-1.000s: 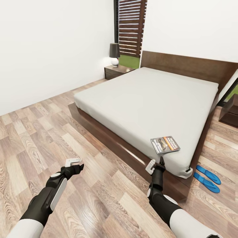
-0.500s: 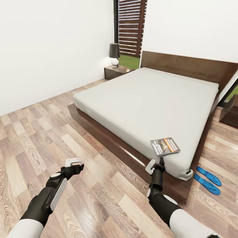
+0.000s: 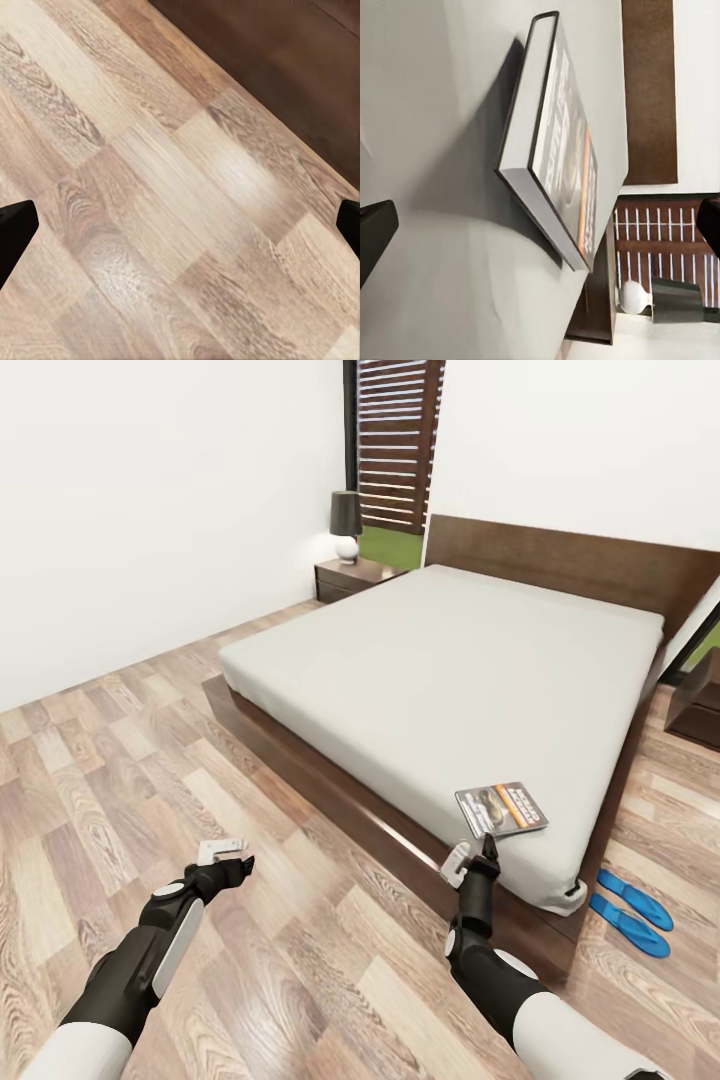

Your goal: In the bedroom, move the book from the bed onto either nightstand, and place the two sandals side by side next to the bed.

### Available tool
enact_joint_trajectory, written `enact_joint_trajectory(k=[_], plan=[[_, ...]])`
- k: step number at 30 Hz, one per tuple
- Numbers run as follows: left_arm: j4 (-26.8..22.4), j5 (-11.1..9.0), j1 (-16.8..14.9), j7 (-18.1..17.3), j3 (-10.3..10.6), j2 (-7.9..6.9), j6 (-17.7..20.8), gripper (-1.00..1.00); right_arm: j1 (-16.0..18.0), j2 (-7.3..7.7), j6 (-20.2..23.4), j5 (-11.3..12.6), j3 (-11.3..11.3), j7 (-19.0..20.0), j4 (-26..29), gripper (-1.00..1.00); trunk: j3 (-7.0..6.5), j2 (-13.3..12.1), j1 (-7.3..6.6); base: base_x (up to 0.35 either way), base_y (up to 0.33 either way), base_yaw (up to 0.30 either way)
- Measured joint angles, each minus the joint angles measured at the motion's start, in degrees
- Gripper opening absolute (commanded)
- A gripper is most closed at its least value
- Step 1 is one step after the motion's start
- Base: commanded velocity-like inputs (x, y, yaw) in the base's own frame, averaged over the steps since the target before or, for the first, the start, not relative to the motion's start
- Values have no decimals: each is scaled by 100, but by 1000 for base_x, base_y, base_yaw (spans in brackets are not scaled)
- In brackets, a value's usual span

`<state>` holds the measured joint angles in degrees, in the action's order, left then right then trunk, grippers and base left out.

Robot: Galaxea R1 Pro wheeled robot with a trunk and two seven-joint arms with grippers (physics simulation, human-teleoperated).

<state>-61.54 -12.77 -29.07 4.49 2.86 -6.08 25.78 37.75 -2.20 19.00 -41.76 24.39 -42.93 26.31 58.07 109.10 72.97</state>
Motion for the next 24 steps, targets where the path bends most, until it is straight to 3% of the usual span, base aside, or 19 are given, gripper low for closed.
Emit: enact_joint_trajectory(k=[24], plan=[[0,0,0,4,30,0,-4,100,0,8,0,-9,0,4,0,100,0,0,2,57,-23,0]])
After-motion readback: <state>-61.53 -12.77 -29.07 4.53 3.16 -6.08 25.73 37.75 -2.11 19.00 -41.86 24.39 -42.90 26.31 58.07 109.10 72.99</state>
